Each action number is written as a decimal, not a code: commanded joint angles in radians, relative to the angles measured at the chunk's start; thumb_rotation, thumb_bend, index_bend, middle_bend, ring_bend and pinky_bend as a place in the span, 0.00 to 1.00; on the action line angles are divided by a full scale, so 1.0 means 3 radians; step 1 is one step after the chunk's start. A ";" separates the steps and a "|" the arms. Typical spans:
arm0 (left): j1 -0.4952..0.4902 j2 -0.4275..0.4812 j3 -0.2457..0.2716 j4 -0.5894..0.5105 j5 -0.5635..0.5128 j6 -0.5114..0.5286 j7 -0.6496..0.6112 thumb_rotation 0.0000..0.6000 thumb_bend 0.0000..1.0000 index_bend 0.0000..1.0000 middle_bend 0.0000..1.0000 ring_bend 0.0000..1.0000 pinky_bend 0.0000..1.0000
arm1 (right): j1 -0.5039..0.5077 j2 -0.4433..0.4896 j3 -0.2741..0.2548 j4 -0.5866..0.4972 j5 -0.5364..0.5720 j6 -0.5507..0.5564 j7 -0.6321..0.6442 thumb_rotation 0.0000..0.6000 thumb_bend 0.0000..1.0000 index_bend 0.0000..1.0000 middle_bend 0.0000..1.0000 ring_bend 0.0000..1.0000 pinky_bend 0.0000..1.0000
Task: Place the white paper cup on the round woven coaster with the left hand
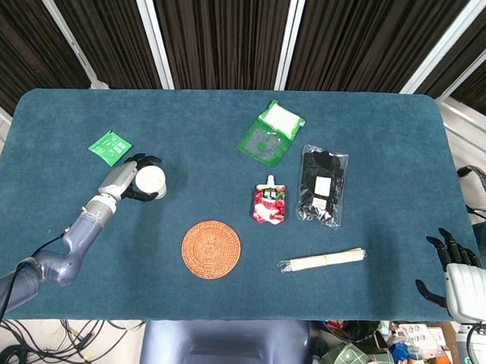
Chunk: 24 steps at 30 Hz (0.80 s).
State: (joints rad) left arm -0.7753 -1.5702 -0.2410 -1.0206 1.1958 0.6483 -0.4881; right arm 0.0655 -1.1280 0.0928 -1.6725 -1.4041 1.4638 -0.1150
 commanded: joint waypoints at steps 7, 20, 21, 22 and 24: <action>0.0006 0.0048 0.0004 -0.0048 0.0049 -0.0011 -0.0065 1.00 0.29 0.23 0.33 0.00 0.00 | 0.0000 0.0002 -0.0002 -0.0005 0.0004 -0.0007 0.0008 1.00 0.13 0.19 0.05 0.19 0.19; 0.0152 0.0670 0.0016 -0.0983 0.0284 0.0141 -0.0234 1.00 0.31 0.23 0.33 0.00 0.00 | 0.0003 0.0000 -0.0003 -0.0001 -0.0014 0.0001 0.0006 1.00 0.13 0.19 0.05 0.19 0.19; 0.0162 0.0737 0.0025 -0.1103 0.0296 0.0136 -0.0232 1.00 0.31 0.23 0.33 0.00 0.00 | 0.0002 0.0000 -0.0005 0.0000 -0.0017 0.0002 0.0007 1.00 0.13 0.19 0.05 0.19 0.19; 0.0169 0.0803 0.0035 -0.1229 0.0312 0.0128 -0.0222 1.00 0.31 0.23 0.33 0.00 0.00 | 0.0001 0.0000 -0.0006 0.0001 -0.0021 0.0004 0.0009 1.00 0.13 0.19 0.05 0.19 0.19; 0.0176 0.0935 0.0073 -0.1468 0.0349 0.0090 -0.0181 1.00 0.31 0.23 0.33 0.00 0.00 | 0.0000 0.0003 -0.0009 0.0009 -0.0032 0.0009 0.0010 1.00 0.13 0.19 0.05 0.19 0.19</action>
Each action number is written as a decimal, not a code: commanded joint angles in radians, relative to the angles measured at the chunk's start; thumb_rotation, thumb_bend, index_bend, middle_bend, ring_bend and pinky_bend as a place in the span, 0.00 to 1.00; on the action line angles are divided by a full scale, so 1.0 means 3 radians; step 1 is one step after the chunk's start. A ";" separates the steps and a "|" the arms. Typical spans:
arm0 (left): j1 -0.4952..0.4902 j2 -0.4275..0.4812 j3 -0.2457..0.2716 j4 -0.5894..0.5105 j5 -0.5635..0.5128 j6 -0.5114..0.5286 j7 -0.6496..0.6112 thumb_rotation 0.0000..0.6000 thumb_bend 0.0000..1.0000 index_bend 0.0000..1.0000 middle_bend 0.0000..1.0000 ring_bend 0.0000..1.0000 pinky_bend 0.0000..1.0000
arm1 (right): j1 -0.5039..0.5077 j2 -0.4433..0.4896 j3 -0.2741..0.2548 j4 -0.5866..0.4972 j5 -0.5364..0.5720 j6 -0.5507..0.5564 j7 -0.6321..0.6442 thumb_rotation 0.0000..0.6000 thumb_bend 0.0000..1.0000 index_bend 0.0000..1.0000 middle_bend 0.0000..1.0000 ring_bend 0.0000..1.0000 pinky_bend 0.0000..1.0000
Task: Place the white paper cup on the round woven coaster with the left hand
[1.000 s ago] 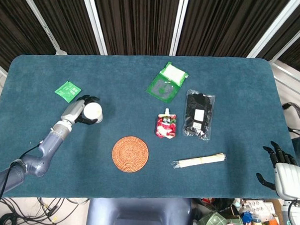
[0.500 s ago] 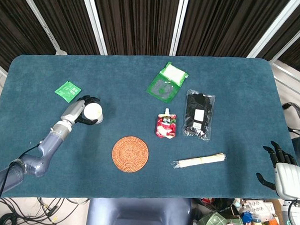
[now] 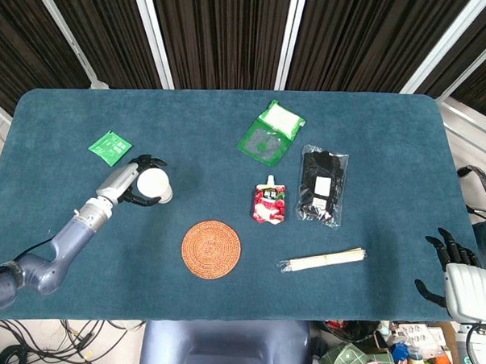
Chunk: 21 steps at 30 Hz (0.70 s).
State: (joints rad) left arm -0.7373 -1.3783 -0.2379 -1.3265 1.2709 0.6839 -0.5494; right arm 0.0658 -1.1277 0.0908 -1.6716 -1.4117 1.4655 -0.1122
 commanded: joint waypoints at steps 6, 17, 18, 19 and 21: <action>0.0016 0.0565 0.0168 -0.1086 0.0122 -0.0180 0.0217 1.00 0.31 0.23 0.33 0.00 0.00 | -0.0007 0.0011 -0.0006 0.0016 -0.0019 0.0012 0.0030 1.00 0.13 0.19 0.05 0.19 0.19; -0.0115 0.0307 0.0307 -0.1385 0.0142 -0.0262 0.0549 1.00 0.31 0.23 0.33 0.00 0.00 | -0.0008 0.0025 -0.0007 0.0015 -0.0026 0.0007 0.0073 1.00 0.13 0.19 0.05 0.19 0.19; -0.0115 0.0249 0.0314 -0.1357 0.0156 -0.0229 0.0575 1.00 0.31 0.23 0.33 0.00 0.00 | -0.0008 0.0025 -0.0008 0.0016 -0.0035 0.0011 0.0081 1.00 0.13 0.19 0.05 0.19 0.19; -0.0113 0.0186 0.0316 -0.1326 0.0171 -0.0191 0.0593 1.00 0.31 0.23 0.33 0.00 0.00 | -0.0008 0.0025 -0.0009 0.0020 -0.0044 0.0017 0.0082 1.00 0.13 0.19 0.05 0.19 0.19; -0.0109 0.0072 0.0312 -0.1260 0.0183 -0.0124 0.0596 1.00 0.31 0.23 0.33 0.00 0.00 | -0.0010 0.0023 -0.0010 0.0026 -0.0049 0.0022 0.0083 1.00 0.13 0.19 0.05 0.19 0.19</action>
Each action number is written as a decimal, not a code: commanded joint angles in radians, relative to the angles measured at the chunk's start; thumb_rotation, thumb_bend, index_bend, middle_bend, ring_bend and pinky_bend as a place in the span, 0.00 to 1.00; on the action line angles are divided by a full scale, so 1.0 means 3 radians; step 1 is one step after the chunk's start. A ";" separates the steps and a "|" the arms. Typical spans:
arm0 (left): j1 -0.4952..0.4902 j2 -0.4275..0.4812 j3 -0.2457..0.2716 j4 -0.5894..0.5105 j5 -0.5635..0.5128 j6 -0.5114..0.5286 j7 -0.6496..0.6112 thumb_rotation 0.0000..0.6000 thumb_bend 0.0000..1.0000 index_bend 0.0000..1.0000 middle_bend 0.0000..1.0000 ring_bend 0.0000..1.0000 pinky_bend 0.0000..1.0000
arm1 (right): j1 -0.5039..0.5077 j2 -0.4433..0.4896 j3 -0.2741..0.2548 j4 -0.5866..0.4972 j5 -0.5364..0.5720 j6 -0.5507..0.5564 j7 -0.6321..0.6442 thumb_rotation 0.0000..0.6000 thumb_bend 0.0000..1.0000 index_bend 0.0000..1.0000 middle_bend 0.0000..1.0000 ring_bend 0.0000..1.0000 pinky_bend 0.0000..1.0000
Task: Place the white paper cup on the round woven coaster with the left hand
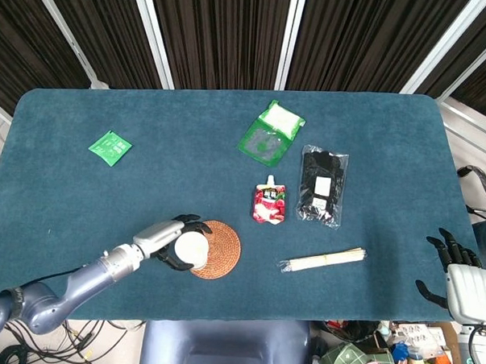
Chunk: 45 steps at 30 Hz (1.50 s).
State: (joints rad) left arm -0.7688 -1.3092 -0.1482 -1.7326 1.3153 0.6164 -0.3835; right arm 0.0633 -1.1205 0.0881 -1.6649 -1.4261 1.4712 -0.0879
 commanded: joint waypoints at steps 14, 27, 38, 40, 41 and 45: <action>-0.0093 -0.0617 -0.0015 0.0586 -0.0054 0.0288 0.0340 1.00 0.31 0.24 0.33 0.00 0.00 | -0.0011 0.0010 -0.0004 0.0003 -0.0002 0.0009 0.0022 1.00 0.13 0.19 0.05 0.19 0.19; -0.0120 -0.0751 0.0045 0.0727 0.0020 0.0355 0.0385 1.00 0.13 0.13 0.20 0.00 0.00 | -0.0010 0.0011 -0.0007 -0.0004 -0.0003 0.0001 0.0021 1.00 0.13 0.19 0.05 0.19 0.19; -0.0157 -0.0416 0.0032 0.0462 -0.0089 0.0312 0.0567 1.00 0.07 0.00 0.00 0.00 0.00 | -0.0009 0.0012 -0.0012 -0.0011 -0.0003 -0.0008 0.0027 1.00 0.13 0.19 0.05 0.19 0.19; -0.0114 -0.0291 0.0045 0.0355 -0.0118 0.0387 0.0673 1.00 0.07 0.00 0.00 0.00 0.00 | -0.0011 0.0010 -0.0010 -0.0014 -0.0001 -0.0004 0.0026 1.00 0.13 0.19 0.05 0.19 0.19; -0.0086 -0.0217 0.0067 0.0297 -0.0152 0.0434 0.0782 1.00 0.07 0.00 0.00 0.00 0.00 | -0.0015 0.0008 -0.0006 -0.0022 0.0011 0.0001 0.0027 1.00 0.13 0.19 0.05 0.19 0.19; 0.0048 0.0180 0.0217 -0.0037 -0.0396 0.0692 0.1507 1.00 0.07 0.00 0.00 0.00 0.00 | -0.0017 0.0003 0.0009 -0.0030 0.0034 0.0010 0.0014 1.00 0.13 0.19 0.05 0.19 0.19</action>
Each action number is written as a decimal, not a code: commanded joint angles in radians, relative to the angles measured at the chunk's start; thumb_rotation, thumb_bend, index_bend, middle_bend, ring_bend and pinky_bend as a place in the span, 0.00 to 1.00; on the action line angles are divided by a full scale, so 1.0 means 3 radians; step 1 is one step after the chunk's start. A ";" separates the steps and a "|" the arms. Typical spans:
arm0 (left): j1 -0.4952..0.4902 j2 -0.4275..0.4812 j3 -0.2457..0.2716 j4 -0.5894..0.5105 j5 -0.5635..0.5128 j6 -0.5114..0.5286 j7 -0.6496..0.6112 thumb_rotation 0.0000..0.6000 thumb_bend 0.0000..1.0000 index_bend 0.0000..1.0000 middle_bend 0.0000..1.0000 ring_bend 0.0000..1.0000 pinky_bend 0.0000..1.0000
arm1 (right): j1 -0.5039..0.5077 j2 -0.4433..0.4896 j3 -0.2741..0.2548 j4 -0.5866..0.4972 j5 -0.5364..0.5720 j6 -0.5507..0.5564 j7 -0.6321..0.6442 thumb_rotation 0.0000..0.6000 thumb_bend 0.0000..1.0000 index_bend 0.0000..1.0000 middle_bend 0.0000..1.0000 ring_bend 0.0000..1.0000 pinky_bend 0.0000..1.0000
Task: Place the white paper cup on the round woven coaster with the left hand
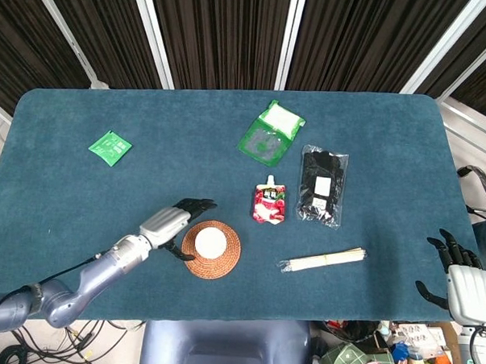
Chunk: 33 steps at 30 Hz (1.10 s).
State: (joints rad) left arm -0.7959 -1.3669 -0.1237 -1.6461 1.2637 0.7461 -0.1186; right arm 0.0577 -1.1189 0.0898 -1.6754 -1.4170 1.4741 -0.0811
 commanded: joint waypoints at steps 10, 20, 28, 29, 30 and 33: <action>0.0617 0.1365 0.0345 -0.1142 -0.0411 0.1110 0.1333 1.00 0.07 0.02 0.06 0.00 0.00 | -0.0012 0.0003 -0.0002 -0.0016 -0.0009 0.0027 -0.0036 1.00 0.13 0.19 0.05 0.19 0.19; 0.1543 0.1378 0.0692 -0.0911 0.0629 0.2410 0.1071 1.00 0.07 0.02 0.06 0.00 0.00 | -0.0009 0.0001 0.0007 0.0002 -0.0016 0.0032 -0.0021 1.00 0.13 0.19 0.05 0.19 0.19; 0.1976 0.1043 0.0806 -0.0242 0.0916 0.2790 0.0101 1.00 0.08 0.05 0.06 0.00 0.00 | -0.0013 0.0003 0.0003 0.0006 -0.0025 0.0036 -0.0011 1.00 0.13 0.19 0.05 0.19 0.19; 0.2009 0.1020 0.0806 -0.0189 0.0901 0.2797 0.0077 1.00 0.08 0.05 0.06 0.00 0.00 | -0.0012 0.0003 0.0003 0.0008 -0.0026 0.0035 -0.0011 1.00 0.13 0.19 0.05 0.19 0.19; 0.2035 0.0996 0.0800 -0.0144 0.0896 0.2807 0.0059 1.00 0.08 0.05 0.06 0.00 0.00 | -0.0012 0.0002 0.0003 0.0010 -0.0027 0.0035 -0.0010 1.00 0.13 0.19 0.05 0.19 0.19; 0.2086 0.0901 0.0770 0.0008 0.0866 0.2788 -0.0167 1.00 0.08 0.05 0.06 0.00 0.00 | -0.0013 0.0002 0.0004 0.0011 -0.0028 0.0039 -0.0009 1.00 0.13 0.19 0.05 0.19 0.19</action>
State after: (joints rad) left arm -0.1882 -1.0623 0.1068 -1.6843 1.5226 1.5758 -0.1020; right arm 0.0540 -1.1183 0.0910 -1.6720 -1.4256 1.4854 -0.0839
